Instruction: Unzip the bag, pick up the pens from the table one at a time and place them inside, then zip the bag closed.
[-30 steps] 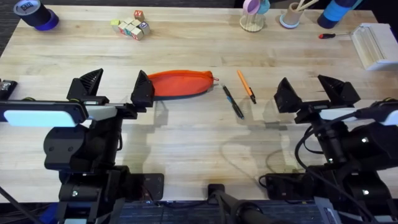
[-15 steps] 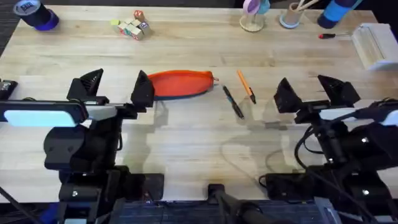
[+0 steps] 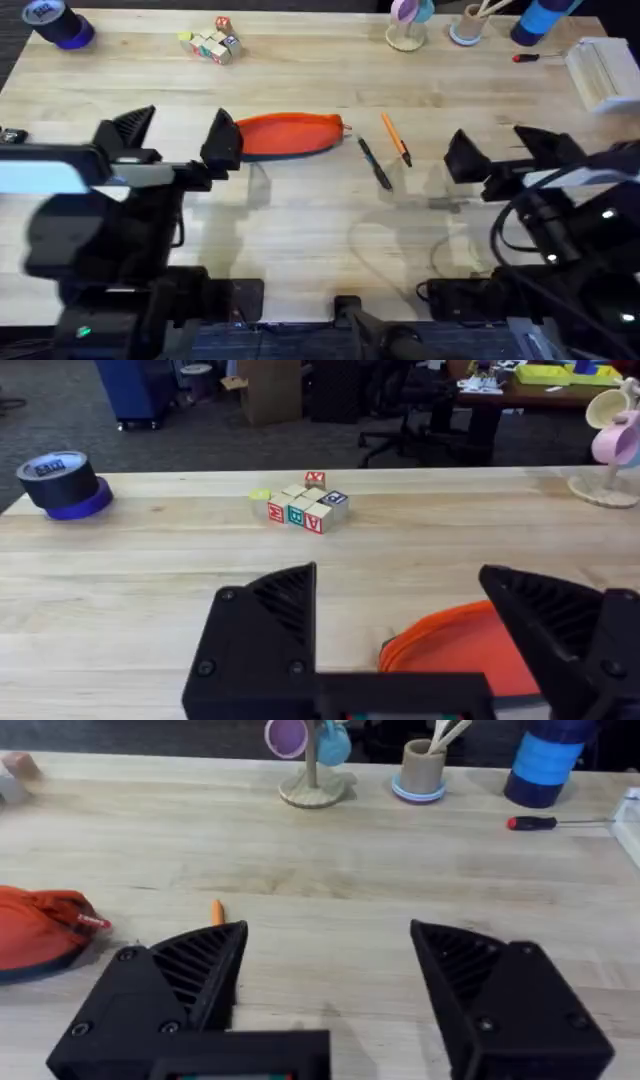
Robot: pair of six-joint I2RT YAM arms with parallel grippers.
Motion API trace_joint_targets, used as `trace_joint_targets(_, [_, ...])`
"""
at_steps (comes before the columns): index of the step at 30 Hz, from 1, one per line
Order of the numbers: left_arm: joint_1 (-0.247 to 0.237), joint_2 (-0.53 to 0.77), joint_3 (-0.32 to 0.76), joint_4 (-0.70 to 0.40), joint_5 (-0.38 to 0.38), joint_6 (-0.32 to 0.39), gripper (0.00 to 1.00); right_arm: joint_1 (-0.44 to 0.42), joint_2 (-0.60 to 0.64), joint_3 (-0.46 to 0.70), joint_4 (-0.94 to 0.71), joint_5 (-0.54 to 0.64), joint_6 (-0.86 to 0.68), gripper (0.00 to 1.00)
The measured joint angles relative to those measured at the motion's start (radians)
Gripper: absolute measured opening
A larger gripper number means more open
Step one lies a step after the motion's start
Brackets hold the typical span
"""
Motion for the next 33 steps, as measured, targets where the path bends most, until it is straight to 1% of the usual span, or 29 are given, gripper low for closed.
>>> trace_joint_targets(4, [0.0, 0.091, 0.121, -0.1, -0.002, 0.0, 0.992, 0.0, 0.112, 0.121, -0.046, 0.0, 0.0, 0.996])
trace_joint_targets(10, [0.0, 0.295, 0.296, -0.25, -0.002, 0.0, 0.993, 0.0, 0.308, 0.295, -0.09, 0.0, 0.0, 0.996])
trace_joint_targets(14, [0.0, 0.424, 0.401, -0.315, -0.002, 0.0, 0.993, 0.0, 0.431, 0.4, -0.091, -0.001, 0.0, 0.996])
trace_joint_targets(17, [0.0, 0.511, 0.468, -0.351, -0.002, 0.003, 0.993, 0.0, 0.503, 0.453, -0.09, -0.014, 0.0, 0.996])
trace_joint_targets(18, [0.0, 0.588, 0.523, -0.385, 0.005, 0.024, 0.993, 0.0, 0.569, 0.491, -0.09, -0.04, 0.0, 0.996])
trace_joint_targets(21, [0.0, 0.653, 0.568, -0.414, 0.016, 0.043, 0.993, 0.0, 0.619, 0.51, -0.092, -0.075, 0.0, 0.995])
trace_joint_targets(26, [0.0, 0.736, 0.618, -0.452, 0.028, 0.057, 0.994, 0.0, 0.676, 0.535, -0.15, -0.123, 0.005, 0.996])
trace_joint_targets(33, [0.0, 0.778, 0.633, -0.455, 0.032, 0.077, 0.993, 0.0, 0.686, 0.558, -0.19, -0.143, 0.008, 0.996])
